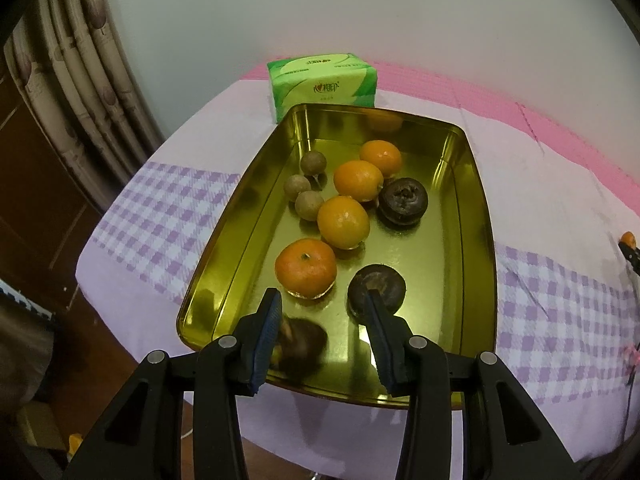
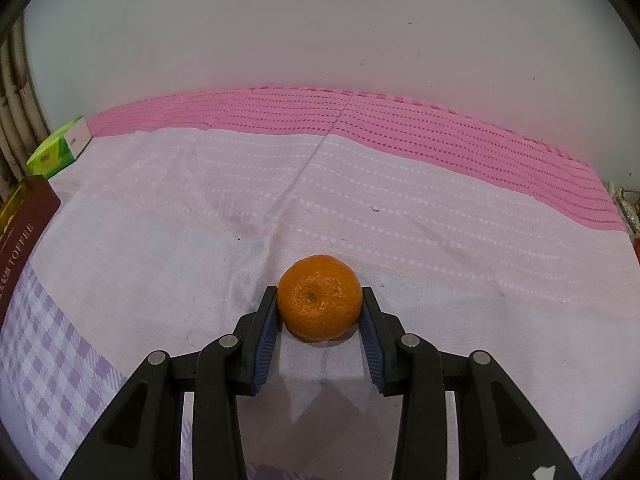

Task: Organize fruits
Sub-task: 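Carry the dark fruit over the tin and open the left gripper, then carry the mandarin over the tin and open the right gripper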

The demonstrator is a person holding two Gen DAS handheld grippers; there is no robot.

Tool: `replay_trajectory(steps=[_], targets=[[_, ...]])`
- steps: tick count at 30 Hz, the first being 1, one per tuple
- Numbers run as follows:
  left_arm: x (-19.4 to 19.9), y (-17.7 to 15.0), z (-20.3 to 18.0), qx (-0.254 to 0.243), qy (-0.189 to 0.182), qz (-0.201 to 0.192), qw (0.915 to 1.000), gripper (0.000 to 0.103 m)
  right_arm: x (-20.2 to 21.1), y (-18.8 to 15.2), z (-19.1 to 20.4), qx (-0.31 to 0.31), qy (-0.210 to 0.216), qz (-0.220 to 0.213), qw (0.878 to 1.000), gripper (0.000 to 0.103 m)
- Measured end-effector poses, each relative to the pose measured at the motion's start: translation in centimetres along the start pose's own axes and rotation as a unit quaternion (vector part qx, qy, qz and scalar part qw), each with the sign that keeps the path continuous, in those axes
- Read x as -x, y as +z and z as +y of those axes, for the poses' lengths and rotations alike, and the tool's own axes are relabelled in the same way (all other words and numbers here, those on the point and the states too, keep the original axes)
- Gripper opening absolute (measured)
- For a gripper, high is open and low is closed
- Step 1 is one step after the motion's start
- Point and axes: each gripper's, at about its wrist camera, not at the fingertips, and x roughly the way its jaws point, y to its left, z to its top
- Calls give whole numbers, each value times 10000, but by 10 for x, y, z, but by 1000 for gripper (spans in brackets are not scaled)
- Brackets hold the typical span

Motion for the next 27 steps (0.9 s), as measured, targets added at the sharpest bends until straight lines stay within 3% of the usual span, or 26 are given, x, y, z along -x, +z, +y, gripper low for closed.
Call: replay_trajectory(steps=[10, 20, 27], targets=[[7, -1, -3, -53, 64, -41, 10000, 45, 15, -12, 8, -249, 346, 53, 9991, 35], [10, 0, -2, -17, 94, -32, 9999, 45, 43, -19, 50, -70, 798, -31, 9968, 35], [17, 0, 1, 45, 156, -87, 9998, 57, 68, -5, 96, 300, 1210, -208, 9920, 35]])
